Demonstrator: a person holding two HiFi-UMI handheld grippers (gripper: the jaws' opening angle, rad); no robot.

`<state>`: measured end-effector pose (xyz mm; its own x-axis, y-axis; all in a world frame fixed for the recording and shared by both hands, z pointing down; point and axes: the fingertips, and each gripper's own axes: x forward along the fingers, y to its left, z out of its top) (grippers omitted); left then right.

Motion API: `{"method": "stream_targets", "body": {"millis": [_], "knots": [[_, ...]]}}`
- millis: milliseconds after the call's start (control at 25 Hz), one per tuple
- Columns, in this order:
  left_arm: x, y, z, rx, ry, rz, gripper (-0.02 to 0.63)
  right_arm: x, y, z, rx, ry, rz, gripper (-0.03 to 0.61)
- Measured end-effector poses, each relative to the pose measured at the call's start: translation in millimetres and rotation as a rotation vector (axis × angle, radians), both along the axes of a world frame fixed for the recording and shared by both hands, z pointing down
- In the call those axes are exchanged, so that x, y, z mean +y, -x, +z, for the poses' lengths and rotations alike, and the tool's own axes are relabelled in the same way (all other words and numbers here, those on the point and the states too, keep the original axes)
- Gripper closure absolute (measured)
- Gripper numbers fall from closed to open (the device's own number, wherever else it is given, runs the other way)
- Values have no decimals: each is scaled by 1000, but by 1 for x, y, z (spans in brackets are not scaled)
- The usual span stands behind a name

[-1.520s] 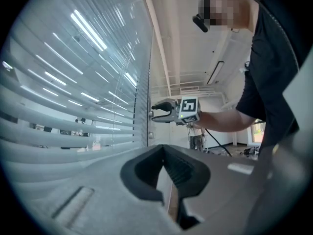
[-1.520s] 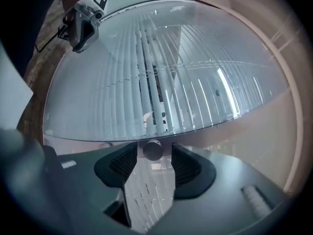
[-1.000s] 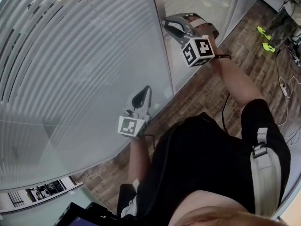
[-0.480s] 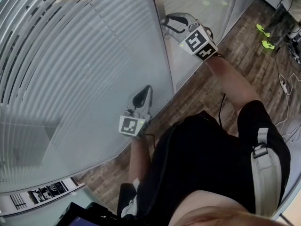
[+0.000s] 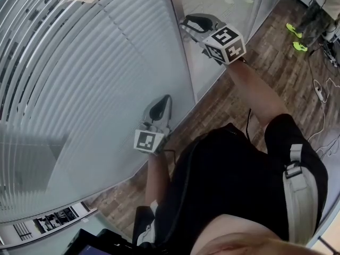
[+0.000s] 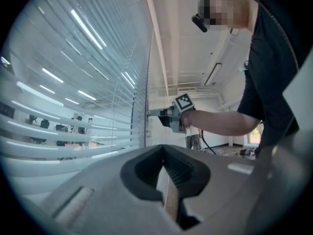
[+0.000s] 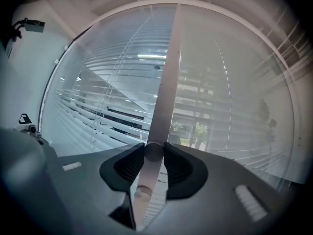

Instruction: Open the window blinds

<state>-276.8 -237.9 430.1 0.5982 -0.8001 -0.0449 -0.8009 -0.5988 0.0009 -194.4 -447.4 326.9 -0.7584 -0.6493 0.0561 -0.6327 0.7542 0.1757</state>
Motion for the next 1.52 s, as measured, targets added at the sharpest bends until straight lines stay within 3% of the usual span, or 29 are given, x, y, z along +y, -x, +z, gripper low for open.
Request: {"method": "stream_targets", "body": {"millis": [480, 800, 920, 1160, 1360, 1520], "knots": [[-6, -6, 5, 4, -18, 9, 611, -2, -1, 2, 29, -37, -7, 440], [-22, -31, -13, 17, -18, -6, 611, 15, -27, -9, -71, -45, -89, 400], [-27, -43, -4, 14, -3, -15, 611, 34, -45, 1, -156, -18, -125, 426], [-35, -76, -4, 13, 3, -1, 611, 62, -91, 24, -310, 28, -174, 549], [-37, -103, 0, 9, 18, 9, 611, 75, -136, 50, -346, 64, -161, 571], [-40, -125, 0, 4, 27, 20, 611, 99, -164, 63, -315, 26, -219, 571]]}}
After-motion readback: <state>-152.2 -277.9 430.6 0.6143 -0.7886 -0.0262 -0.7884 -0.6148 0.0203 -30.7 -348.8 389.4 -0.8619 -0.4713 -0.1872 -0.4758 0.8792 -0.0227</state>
